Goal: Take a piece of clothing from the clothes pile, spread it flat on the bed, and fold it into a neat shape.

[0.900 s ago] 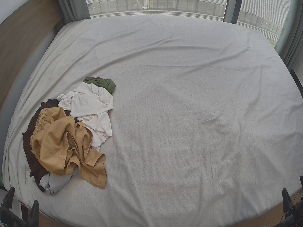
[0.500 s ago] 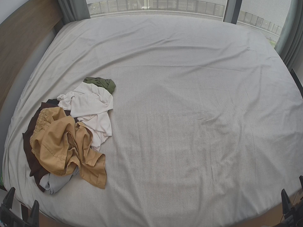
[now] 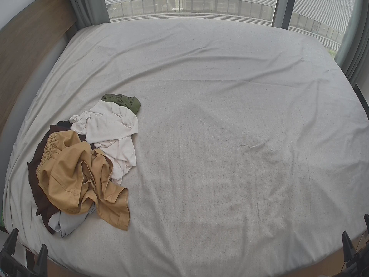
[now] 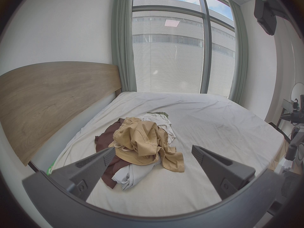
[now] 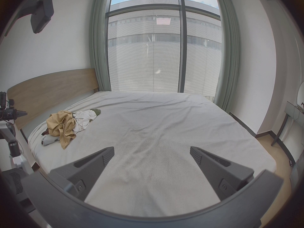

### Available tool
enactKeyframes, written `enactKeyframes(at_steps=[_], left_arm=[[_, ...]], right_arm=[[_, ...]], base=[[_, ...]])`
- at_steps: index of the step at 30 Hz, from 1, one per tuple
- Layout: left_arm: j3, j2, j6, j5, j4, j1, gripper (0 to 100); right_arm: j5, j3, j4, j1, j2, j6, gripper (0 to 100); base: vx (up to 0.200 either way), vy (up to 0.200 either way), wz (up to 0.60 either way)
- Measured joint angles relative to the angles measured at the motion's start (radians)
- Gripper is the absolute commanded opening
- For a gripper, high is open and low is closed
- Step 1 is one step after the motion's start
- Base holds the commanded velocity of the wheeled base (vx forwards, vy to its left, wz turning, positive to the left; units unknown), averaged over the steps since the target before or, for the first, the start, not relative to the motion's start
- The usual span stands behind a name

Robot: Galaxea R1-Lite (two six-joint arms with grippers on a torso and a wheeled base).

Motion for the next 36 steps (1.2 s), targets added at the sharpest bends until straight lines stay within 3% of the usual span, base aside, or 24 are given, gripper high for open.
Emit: enactKeyframes(at_steps=[6,13,25,36], left_arm=[[0.0,0.0,0.0,0.0,0.0,0.0,100],[0.0,0.0,0.0,-0.001,0.0,0.0,100],[0.0,0.0,0.0,-0.001,0.0,0.0,100],[0.0,0.0,-0.001,-0.002,0.0,-0.001,100]], right_arm=[[0.013,-0.072,-0.099,-0.015,0.025,0.004,100],[0.073,-0.227,-0.169,-0.018,0.187,0.024,100],[0.11,-0.27,-0.26,0.157,0.509,0.206,100],[0.141,-0.304,-0.529,0.305,0.889,0.374,100]], base=[[0.0,0.0,0.0],[0.0,0.0,0.0],[0.0,0.0,0.0],[0.0,0.0,0.0]])
